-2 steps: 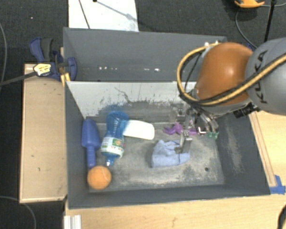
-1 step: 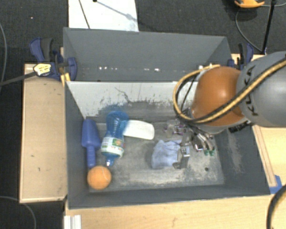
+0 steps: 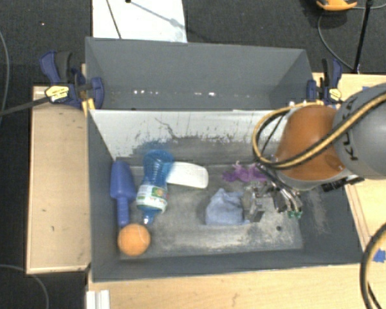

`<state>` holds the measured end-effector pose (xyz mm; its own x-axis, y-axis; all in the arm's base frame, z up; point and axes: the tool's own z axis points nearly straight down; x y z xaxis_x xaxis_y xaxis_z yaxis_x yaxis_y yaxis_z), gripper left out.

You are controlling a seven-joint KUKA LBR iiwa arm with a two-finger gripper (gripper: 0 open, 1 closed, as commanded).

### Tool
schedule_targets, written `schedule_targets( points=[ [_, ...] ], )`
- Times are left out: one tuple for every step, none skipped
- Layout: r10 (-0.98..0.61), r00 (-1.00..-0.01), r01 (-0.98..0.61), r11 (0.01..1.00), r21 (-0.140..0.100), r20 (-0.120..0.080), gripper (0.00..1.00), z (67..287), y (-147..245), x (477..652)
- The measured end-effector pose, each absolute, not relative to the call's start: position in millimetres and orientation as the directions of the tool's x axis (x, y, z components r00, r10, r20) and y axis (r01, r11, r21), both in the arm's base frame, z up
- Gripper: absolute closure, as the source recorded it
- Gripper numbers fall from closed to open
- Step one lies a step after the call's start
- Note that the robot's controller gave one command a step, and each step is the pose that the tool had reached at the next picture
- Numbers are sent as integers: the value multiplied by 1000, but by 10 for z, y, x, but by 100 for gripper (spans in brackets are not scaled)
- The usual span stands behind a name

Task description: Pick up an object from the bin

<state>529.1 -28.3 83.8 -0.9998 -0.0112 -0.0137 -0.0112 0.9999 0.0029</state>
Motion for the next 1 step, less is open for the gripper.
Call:
schedule_targets(
  points=[
    [-10,-1000,-10,1000,3,-14,0,838,-282,5291]
  ],
)
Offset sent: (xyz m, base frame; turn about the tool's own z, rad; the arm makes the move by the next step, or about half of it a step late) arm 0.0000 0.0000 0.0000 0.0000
